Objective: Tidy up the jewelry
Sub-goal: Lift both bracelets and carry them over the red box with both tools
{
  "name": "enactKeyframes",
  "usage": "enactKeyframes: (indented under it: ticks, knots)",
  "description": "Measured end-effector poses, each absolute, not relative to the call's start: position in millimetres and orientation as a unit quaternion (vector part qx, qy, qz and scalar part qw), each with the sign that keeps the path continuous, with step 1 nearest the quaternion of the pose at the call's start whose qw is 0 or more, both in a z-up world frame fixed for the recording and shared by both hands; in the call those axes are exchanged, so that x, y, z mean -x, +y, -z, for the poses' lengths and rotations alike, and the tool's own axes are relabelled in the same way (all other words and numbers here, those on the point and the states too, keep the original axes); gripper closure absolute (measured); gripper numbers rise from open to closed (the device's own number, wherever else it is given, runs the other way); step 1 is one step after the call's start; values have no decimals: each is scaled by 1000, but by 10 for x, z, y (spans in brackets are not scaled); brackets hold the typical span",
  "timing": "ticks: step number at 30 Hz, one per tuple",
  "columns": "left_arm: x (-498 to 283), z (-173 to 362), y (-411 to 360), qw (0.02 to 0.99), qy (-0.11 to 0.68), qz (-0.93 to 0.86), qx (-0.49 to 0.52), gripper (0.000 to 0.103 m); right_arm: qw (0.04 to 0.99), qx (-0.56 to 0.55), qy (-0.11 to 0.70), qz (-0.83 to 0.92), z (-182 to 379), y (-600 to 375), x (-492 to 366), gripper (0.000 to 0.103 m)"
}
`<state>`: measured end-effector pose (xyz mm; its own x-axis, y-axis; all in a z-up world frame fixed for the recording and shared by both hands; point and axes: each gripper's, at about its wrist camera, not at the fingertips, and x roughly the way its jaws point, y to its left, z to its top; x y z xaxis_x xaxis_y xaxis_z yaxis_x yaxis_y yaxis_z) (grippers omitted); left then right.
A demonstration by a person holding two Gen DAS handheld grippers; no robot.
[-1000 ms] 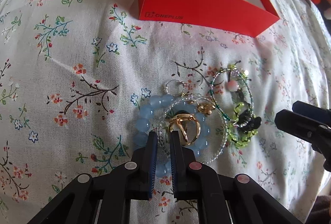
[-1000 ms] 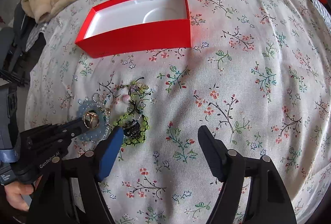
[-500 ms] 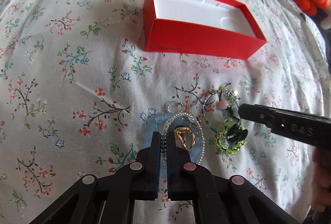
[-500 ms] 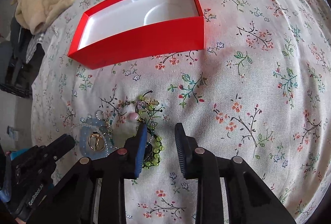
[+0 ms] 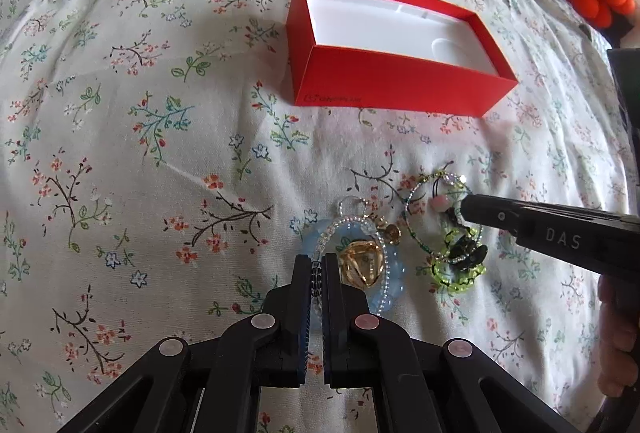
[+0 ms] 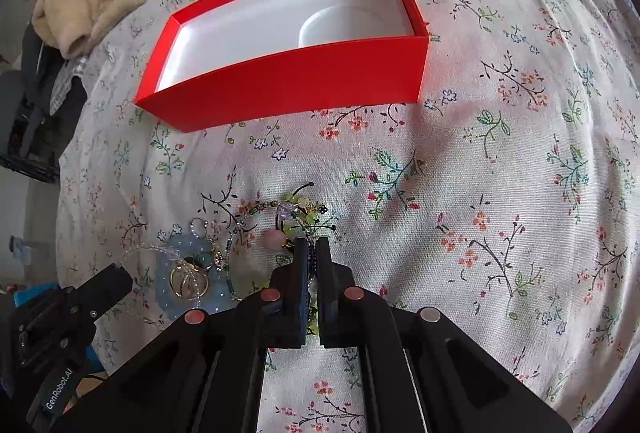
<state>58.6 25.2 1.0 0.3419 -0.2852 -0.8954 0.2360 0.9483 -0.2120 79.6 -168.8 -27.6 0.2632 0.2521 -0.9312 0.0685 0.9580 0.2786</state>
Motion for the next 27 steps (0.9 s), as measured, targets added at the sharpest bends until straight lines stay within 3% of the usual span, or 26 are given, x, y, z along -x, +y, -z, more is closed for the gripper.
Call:
enactKeyframes:
  ticks: [13, 27]
  knots:
    - [-607, -392, 151, 837, 518, 172, 36, 103, 817, -133, 554, -88, -286, -1730, -670, 100]
    - [-1361, -800, -407, 845, 486, 213, 68, 103, 844, -155, 510, -57, -796, -2196, -1149, 100]
